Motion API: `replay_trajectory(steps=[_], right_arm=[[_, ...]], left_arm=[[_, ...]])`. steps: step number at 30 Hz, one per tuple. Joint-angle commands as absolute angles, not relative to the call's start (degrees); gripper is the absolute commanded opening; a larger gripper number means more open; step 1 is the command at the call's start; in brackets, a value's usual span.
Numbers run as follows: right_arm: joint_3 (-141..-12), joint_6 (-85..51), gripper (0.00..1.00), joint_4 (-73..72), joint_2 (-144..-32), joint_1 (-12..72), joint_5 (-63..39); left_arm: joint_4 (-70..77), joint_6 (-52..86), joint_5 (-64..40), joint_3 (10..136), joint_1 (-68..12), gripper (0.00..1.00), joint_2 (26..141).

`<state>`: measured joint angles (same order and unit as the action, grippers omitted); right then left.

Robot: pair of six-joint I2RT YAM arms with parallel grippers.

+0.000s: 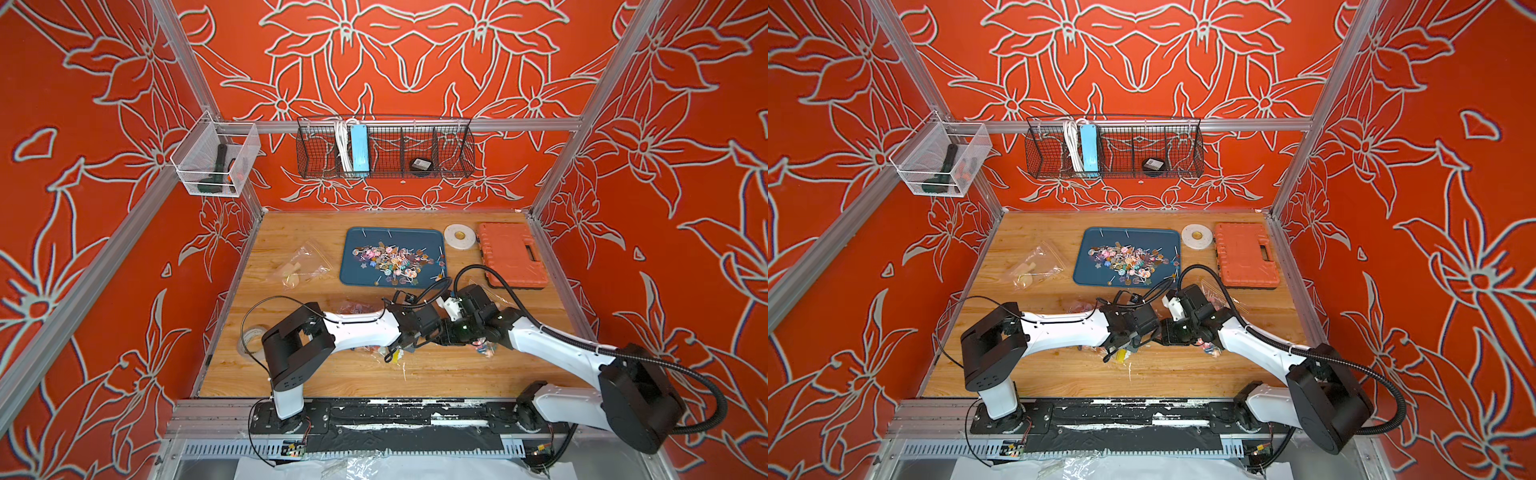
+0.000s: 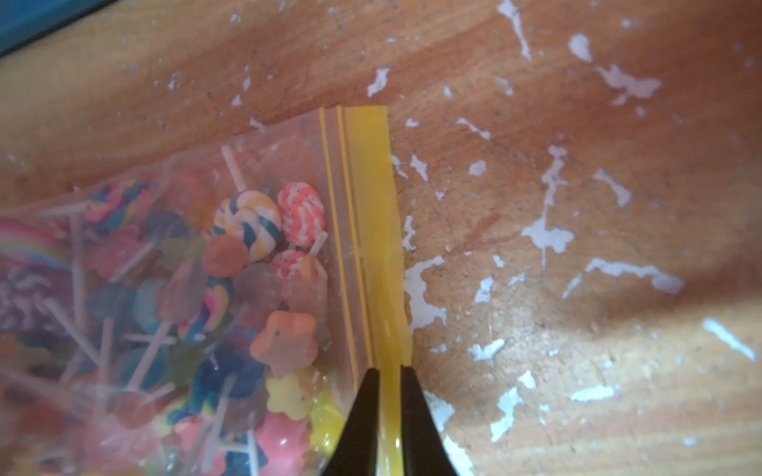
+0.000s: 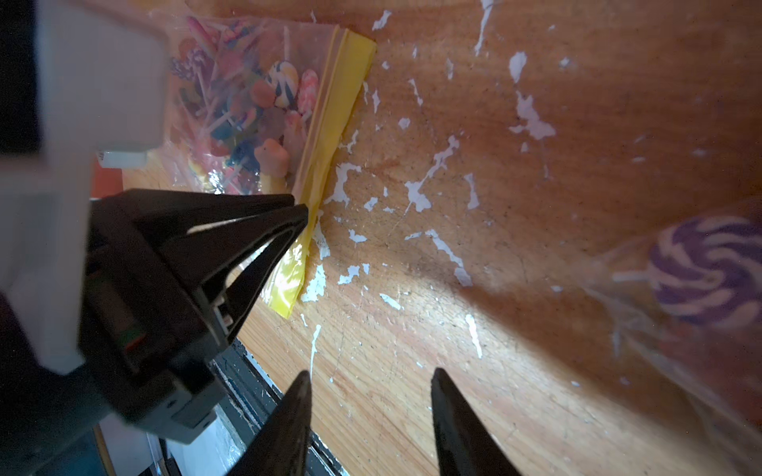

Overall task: Pour candies out of the ziploc bag
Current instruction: Open the ziploc bag at the center of the board.

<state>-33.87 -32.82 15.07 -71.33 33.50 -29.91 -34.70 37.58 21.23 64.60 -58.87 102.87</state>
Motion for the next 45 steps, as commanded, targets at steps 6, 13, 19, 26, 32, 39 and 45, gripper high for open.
replay_trajectory(steps=[6,13,19,26,32,39,45], right_arm=[[-33.53,-31.9,0.48,18.56,-68.57,33.91,-25.77],[-33.31,-31.8,0.48,18.94,-68.09,33.86,-25.58],[-33.44,-31.69,0.49,19.59,-67.29,33.85,-24.97],[-33.39,-31.51,0.49,19.72,-67.15,33.88,-24.84],[-33.31,-31.55,0.48,19.66,-67.22,33.9,-24.98],[-33.27,-31.48,0.49,19.57,-67.11,33.93,-25.06],[-33.31,-31.41,0.49,19.43,-67.37,33.92,-25.19]], left_arm=[[-39.85,38.7,22.59,68.74,-59.61,0.25,104.9],[-44.21,40.47,26.0,70.64,-59.65,0.23,108.22],[-43.63,40.54,25.99,70.4,-59.67,0.21,109.56],[-41.55,39.75,23.4,70.18,-59.75,0.2,108.81],[-40.84,39.37,21.46,70.05,-59.77,0.2,108.35],[-40.75,39.46,21.37,70.14,-59.77,0.19,109.37],[-42.37,40.45,23.23,70.49,-59.77,0.16,110.77]])
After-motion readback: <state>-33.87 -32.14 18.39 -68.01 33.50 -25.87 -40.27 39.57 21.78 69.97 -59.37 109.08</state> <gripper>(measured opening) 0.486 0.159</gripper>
